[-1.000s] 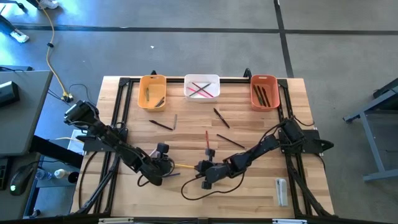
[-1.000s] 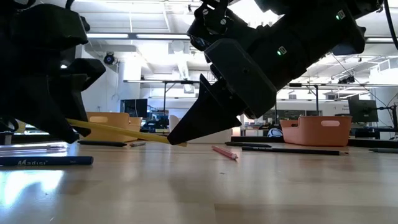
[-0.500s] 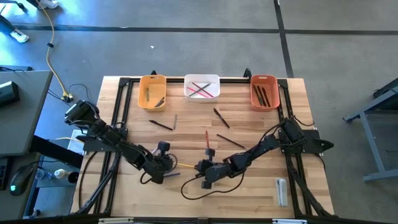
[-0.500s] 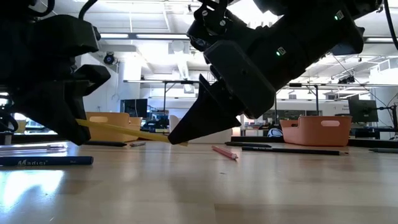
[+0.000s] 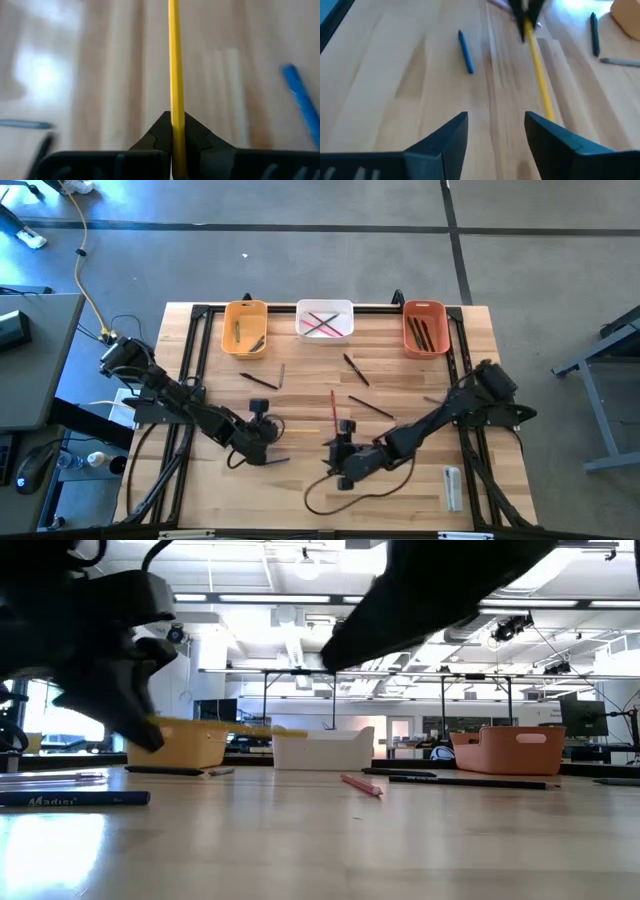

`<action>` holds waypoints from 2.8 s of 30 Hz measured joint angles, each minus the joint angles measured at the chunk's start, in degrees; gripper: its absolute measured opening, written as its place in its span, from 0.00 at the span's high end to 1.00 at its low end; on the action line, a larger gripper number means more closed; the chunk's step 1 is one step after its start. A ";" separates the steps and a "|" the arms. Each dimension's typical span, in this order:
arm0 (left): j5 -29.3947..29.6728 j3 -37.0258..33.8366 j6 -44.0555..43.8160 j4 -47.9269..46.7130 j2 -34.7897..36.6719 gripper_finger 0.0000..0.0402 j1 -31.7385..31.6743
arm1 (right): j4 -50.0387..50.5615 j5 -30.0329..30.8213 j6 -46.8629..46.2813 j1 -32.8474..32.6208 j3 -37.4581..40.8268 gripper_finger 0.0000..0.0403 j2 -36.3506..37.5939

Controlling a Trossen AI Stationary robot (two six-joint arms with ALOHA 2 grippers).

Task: Sort crayons/erasers/pens/pencils in bins
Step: Put the yellow color pencil into the white bin, then put the gray crayon into the yellow bin

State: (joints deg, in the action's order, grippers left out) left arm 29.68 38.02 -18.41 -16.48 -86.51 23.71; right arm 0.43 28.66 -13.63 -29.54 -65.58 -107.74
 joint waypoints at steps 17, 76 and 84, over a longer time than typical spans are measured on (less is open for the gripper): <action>1.91 0.13 9.67 7.62 11.51 1.00 -29.28 | -30.13 -15.13 11.08 4.15 22.26 0.95 4.32; -21.55 33.73 24.71 6.94 -25.73 0.91 -59.60 | -34.56 -15.20 11.14 4.00 24.41 1.00 4.25; -19.84 33.70 24.65 6.59 -25.10 0.82 -59.59 | -34.56 -15.20 11.14 4.00 24.41 1.00 4.25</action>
State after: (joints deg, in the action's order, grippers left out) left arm 9.83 71.72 6.24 -9.89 -111.61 -35.88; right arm -34.13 13.45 -2.48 -25.54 -41.17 -103.48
